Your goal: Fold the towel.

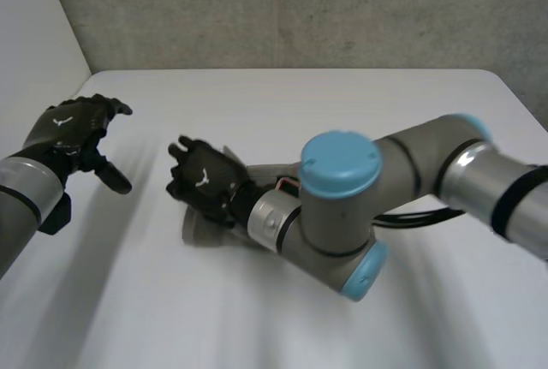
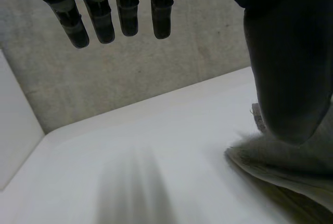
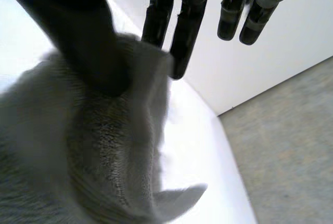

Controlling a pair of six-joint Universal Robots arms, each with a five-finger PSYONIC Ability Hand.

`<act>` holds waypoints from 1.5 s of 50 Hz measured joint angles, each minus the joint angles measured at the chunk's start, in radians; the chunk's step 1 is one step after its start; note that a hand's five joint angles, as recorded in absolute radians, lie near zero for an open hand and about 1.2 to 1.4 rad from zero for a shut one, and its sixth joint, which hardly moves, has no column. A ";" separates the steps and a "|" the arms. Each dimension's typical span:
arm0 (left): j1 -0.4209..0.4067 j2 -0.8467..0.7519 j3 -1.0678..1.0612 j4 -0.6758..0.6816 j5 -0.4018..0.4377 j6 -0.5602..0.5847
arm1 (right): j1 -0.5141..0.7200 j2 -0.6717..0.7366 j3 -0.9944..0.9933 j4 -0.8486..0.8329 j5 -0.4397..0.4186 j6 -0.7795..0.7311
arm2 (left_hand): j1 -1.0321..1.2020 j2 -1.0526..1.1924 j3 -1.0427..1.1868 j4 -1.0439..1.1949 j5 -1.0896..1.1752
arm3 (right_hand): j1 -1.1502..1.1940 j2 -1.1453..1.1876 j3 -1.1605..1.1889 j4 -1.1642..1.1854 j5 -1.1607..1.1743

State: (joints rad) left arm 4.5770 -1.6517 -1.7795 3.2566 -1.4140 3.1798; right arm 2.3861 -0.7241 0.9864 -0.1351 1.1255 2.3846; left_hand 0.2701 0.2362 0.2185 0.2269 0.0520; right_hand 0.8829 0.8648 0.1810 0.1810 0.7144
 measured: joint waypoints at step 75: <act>-0.358 -0.377 0.075 0.126 -0.148 -0.104 | -0.601 -0.344 0.825 -0.173 -0.132 0.321 | 0.000 0.000 0.000 0.000 0.001 | 0.370 0.329 0.000 0.000 0.414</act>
State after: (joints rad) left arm 4.2185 -2.0287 -1.7041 3.3824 -1.5621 3.0763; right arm 1.7846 -1.0679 1.8114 -0.3080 0.9933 2.7058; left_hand 0.2701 0.2358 0.2185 0.2269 0.0531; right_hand 1.2533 1.1940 0.1810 0.1809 1.1281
